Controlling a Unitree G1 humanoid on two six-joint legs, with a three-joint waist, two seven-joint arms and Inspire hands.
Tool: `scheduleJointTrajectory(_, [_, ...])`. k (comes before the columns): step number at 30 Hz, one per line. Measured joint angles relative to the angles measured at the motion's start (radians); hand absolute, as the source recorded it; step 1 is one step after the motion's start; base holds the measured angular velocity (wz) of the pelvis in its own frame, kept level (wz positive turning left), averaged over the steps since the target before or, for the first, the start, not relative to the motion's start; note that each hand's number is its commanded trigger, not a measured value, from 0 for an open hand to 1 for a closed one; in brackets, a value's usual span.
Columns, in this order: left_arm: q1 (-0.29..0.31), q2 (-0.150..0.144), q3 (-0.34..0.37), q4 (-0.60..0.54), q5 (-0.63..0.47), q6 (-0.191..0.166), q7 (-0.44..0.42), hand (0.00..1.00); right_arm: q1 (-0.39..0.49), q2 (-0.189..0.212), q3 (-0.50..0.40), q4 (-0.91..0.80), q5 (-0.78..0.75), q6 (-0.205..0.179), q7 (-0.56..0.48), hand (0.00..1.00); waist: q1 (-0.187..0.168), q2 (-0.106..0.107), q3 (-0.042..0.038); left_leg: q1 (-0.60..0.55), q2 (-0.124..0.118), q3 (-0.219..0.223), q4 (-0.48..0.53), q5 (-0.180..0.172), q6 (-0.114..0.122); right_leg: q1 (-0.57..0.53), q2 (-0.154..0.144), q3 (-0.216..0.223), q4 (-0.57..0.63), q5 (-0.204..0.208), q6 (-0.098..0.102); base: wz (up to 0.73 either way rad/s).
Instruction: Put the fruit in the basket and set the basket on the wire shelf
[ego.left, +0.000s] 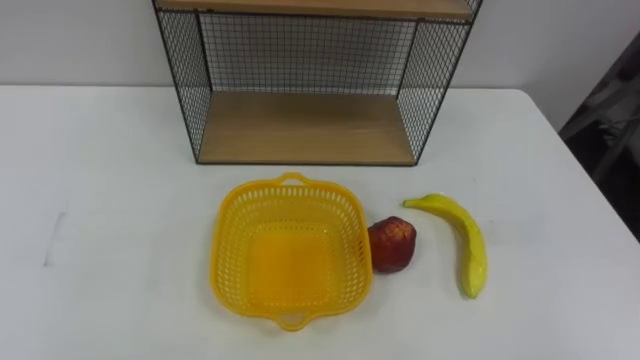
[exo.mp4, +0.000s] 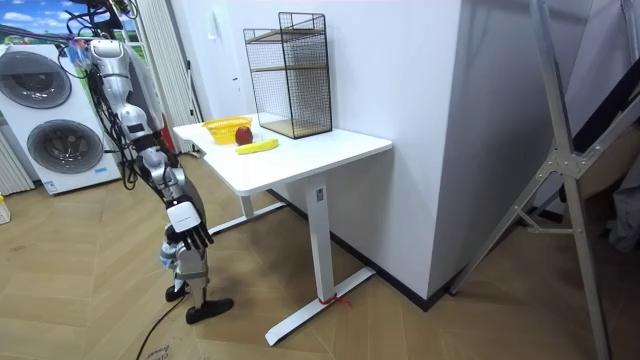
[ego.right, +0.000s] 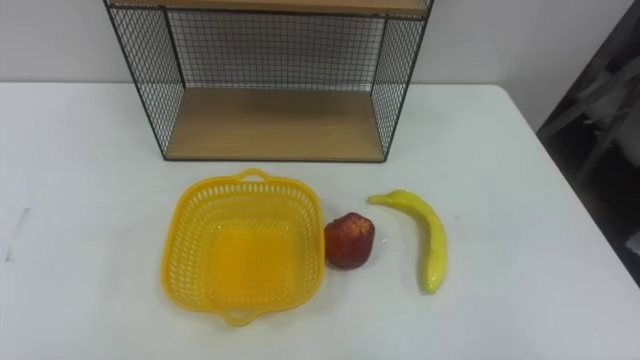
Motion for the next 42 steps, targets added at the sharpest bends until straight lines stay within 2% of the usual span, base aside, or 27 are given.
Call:
scheduleJointTrajectory(2, [0.003, -0.001, 0.019, -0.001, 0.0, -0.004, 0.003, 0.0, 0.002, 0.002, -0.066, 0.014, 0.102, 0.003, -0.001, 0.0, -0.006, 0.001, -0.0005, 0.0, 0.0, 0.001, 0.001, 0.0, 0.0, 0.0, 0.0, 0.0, 0.0, 0.0, 0.0, 0.0])
scheduleJointTrajectory(4, [0.022, -0.004, 0.066, -0.008, 0.0, -0.022, 0.013, 0.0, 0.009, 0.001, -0.195, 0.011, 0.245, 0.008, -0.032, 0.0, -0.03, 0.004, -0.0031, 0.002, -0.001, 0.004, 0.0, 0.0, 0.0, 0.001, 0.0, 0.001, 0.0, 0.0, 0.0, 0.0])
scheduleJointTrajectory(7, [0.032, -0.009, 0.129, -0.009, 0.0, -0.041, 0.035, 0.0, 0.007, -0.002, -0.325, -0.013, 0.366, 0.008, -0.077, 0.0, -0.049, 0.006, -0.0049, 0.005, -0.001, 0.009, 0.001, 0.0, 0.0, 0.001, 0.0, 0.006, 0.004, 0.0, 0.0, -0.06])
scheduleJointTrajectory(8, [0.042, -0.009, 0.15, -0.012, 0.0, -0.048, 0.045, 0.0, 0.009, -0.002, -0.397, -0.049, 0.421, 0.008, -0.114, 0.0, -0.06, 0.007, -0.0049, 0.007, -0.001, 0.009, 0.0, 0.0, 0.0, 0.0, 0.0, 0.01, 0.007, 0.0, 0.0, -0.09])
scheduleJointTrajectory(10, [0.057, -0.009, 0.18, -0.039, 0.0, -0.06, 0.067, 0.0, 0.006, -0.002, -0.527, -0.13, 0.538, -0.014, -0.194, 0.0, -0.088, 0.007, -0.0072, 0.008, -0.003, 0.015, 0.001, -0.001, 0.001, -0.008, -0.002, 0.017, 0.021, -0.005, 0.001, -0.08])
scheduleJointTrajectory(11, [0.06, -0.009, 0.186, -0.046, 0.0, -0.062, 0.07, 0.0, 0.007, -0.002, -0.556, -0.152, 0.563, -0.022, -0.214, 0.0, -0.091, 0.008, -0.009, 0.008, -0.004, 0.016, 0.001, -0.001, 0.001, -0.01, -0.002, 0.019, 0.023, -0.005, 0.001, -0.05])
scheduleJointTrajectory(12, [0.069, -0.008, 0.202, -0.057, -0.001, -0.07, 0.078, 0.0, 0.008, -0.001, -0.607, -0.202, 0.616, -0.039, -0.255, 0.0, -0.098, 0.005, -0.014, 0.008, -0.004, 0.018, 0.002, 0.0, 0.002, -0.01, -0.003, 0.02, 0.025, -0.005, 0.001, 0.0])
scheduleJointTrajectory(15, [0.08, 0.008, 0.204, -0.079, -0.005, -0.099, 0.093, 0.0, 0.012, -0.004, -0.66, -0.337, 0.689, -0.085, -0.356, 0.0, -0.113, 0.0, -0.0164, 0.009, -0.013, 0.02, 0.005, 0.0, 0.002, -0.016, -0.005, 0.022, 0.04, -0.016, 0.001, 0.0])
scheduleJointTrajectory(18, [0.069, 0.012, 0.202, -0.079, -0.006, -0.105, 0.107, 0.0, 0.002, -0.019, -0.692, -0.418, 0.685, -0.125, -0.485, 0.0, -0.118, -0.005, -0.0159, 0.009, -0.014, 0.02, 0.006, 0.0, 0.002, -0.021, -0.006, 0.024, 0.053, -0.024, 0.001, 0.0])
scheduleJointTrajectory(19, [0.067, 0.012, 0.197, -0.079, -0.006, -0.106, 0.107, 0.0, -0.005, -0.025, -0.702, -0.448, 0.682, -0.142, -0.545, 0.0, -0.118, -0.007, -0.0161, 0.007, -0.014, 0.022, 0.005, 0.0, 0.002, -0.026, -0.006, 0.029, 0.056, -0.025, 0.001, -0.04])
scheduleJointTrajectory(22, [0.063, 0.008, 0.193, -0.093, -0.002, -0.106, 0.106, 0.0, -0.007, -0.026, -0.708, -0.584, 0.653, -0.154, -0.673, 0.0, -0.117, -0.01, -0.0164, -0.013, -0.016, 0.027, 0.006, 0.0, 0.002, -0.054, -0.006, 0.04, 0.067, -0.026, 0.001, -0.09])
scheduleJointTrajectory(24, [0.074, 0.011, 0.193, -0.11, 0.0, -0.104, 0.107, 0.0, -0.028, -0.054, -0.718, -0.679, 0.555, -0.159, -0.785, 0.0, -0.134, -0.01, -0.0167, -0.023, -0.018, 0.026, 0.005, 0.001, 0.003, -0.064, -0.007, 0.04, 0.068, -0.026, 0.002, 0.0])
scheduleJointTrajectory(26, [0.079, 0.016, 0.193, -0.118, 0.004, -0.103, 0.107, 0.0, -0.036, -0.08, -0.718, -0.756, 0.472, -0.164, -0.855, 0.0, -0.133, -0.012, -0.0161, -0.026, -0.017, 0.026, 0.004, 0.001, 0.003, -0.07, -0.006, 0.039, 0.069, -0.028, 0.004, 0.0])
scheduleJointTrajectory(28, [0.079, 0.023, 0.17, -0.139, 0.021, -0.102, 0.106, 0.0, -0.041, -0.092, -0.708, -0.887, 0.282, -0.181, -0.939, 0.0, -0.131, -0.016, -0.0142, -0.034, -0.017, 0.026, 0.008, 0.002, 0.003, -0.078, -0.006, 0.036, 0.069, -0.028, 0.003, 0.0])
scheduleJointTrajectory(31, [0.058, 0.029, 0.15, -0.141, 0.022, -0.104, 0.1, 0.0, -0.039, -0.093, -0.678, -1.058, 0.07, -0.199, -0.995, 0.0, -0.114, -0.026, -0.0103, -0.049, -0.017, 0.028, 0.01, 0.002, 0.003, -0.093, -0.005, 0.039, 0.07, -0.028, 0.003, -0.03])
scheduleJointTrajectory(34, [0.052, 0.037, 0.101, -0.127, 0.019, -0.104, 0.096, 0.0, -0.039, -0.099, -0.629, -1.245, -0.145, -0.199, -1.007, 0.0, -0.102, -0.034, -0.0073, -0.059, -0.016, 0.035, 0.008, 0.002, 0.003, -0.106, -0.005, 0.039, 0.071, -0.028, 0.003, -0.02])
scheduleJointTrajectory(36, [0.056, 0.049, 0.059, -0.127, 0.018, -0.102, 0.088, 0.0, -0.034, -0.125, -0.579, -1.312, -0.214, -0.2, -0.993, 0.0, -0.091, -0.036, -0.0077, -0.059, -0.015, 0.035, 0.008, 0.002, 0.003, -0.105, -0.004, 0.038, 0.067, -0.028, 0.003, 0.0])
scheduleJointTrajectory(38, [0.049, 0.052, 0.041, -0.127, 0.021, -0.103, 0.079, 0.0, -0.019, -0.151, -0.537, -1.351, -0.259, -0.199, -0.952, 0.0, -0.075, -0.042, -0.0022, -0.059, -0.014, 0.036, 0.007, 0.002, 0.003, -0.106, -0.003, 0.039, 0.066, -0.028, 0.003, 0.0])
scheduleJointTrajectory(42, [0.048, 0.048, 0.017, -0.127, 0.022, -0.106, 0.06, 0.0, -0.02, -0.161, -0.441, -1.408, -0.274, -0.199, -0.785, 0.0, -0.039, -0.046, -0.0027, -0.054, -0.012, 0.039, 0.006, 0.002, 0.003, -0.102, -0.004, 0.04, 0.065, -0.028, 0.003, -0.02])
